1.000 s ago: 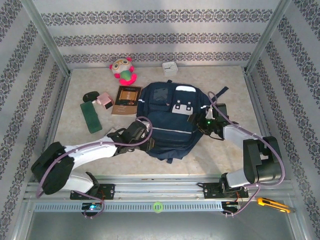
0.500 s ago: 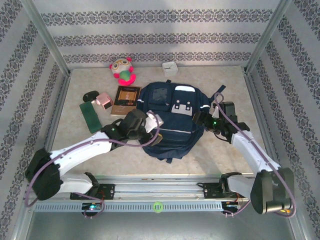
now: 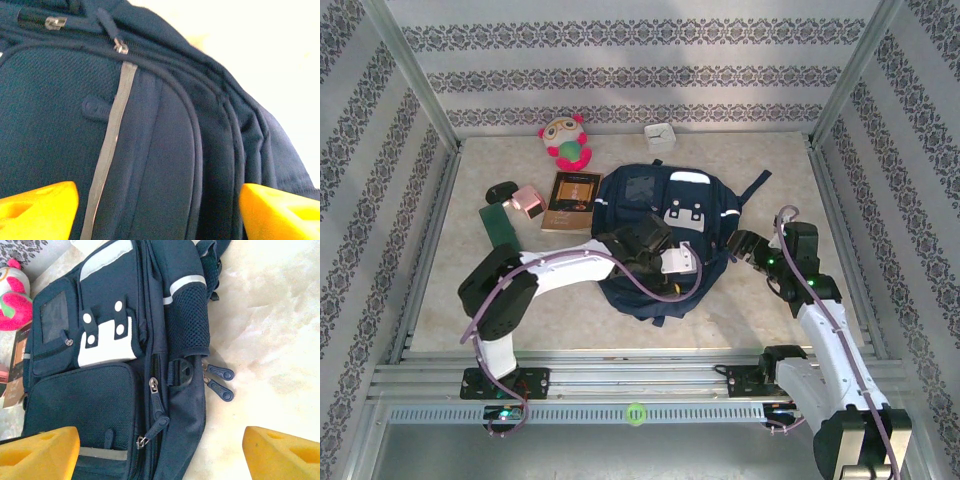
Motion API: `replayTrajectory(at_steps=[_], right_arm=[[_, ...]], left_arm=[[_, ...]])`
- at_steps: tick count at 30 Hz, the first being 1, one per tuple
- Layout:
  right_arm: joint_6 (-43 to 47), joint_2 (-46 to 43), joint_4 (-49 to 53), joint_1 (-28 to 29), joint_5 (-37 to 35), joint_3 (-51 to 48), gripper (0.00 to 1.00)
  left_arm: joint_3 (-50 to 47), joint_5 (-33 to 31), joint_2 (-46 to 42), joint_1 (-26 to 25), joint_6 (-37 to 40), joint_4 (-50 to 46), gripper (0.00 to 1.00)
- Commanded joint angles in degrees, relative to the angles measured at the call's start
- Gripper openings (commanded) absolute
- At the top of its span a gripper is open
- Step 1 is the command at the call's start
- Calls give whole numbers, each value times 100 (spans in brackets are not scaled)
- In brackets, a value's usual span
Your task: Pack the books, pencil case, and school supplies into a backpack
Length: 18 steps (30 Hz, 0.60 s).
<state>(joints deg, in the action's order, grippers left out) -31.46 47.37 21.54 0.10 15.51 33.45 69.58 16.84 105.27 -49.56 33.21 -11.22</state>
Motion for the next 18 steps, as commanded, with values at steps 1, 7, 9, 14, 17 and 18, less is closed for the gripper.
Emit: replayTrajectory(at_steps=[1,7,9,14,17,18], right_arm=[[48,20,-36,-55,95,-110,85],[142,165,-141,-63,248,-93,85],[229,218,-116,-72,290,-59,85],[758,230,1,-80,318,119,84],[1475,237,39,-113,500,231,85],[1726,246,-15,-172,750,230,83]], left_arm=[[152,-407,276,-174,348,622,85],[159,-816,567,-194,247,1072,74],[48,-855,524,-194,203,1203,46],[-111,-444,-192,-178,-53,1179,0],[-42,208,-703,-45,-309,974,0],[-8,424,-857,21,-419,931,0]])
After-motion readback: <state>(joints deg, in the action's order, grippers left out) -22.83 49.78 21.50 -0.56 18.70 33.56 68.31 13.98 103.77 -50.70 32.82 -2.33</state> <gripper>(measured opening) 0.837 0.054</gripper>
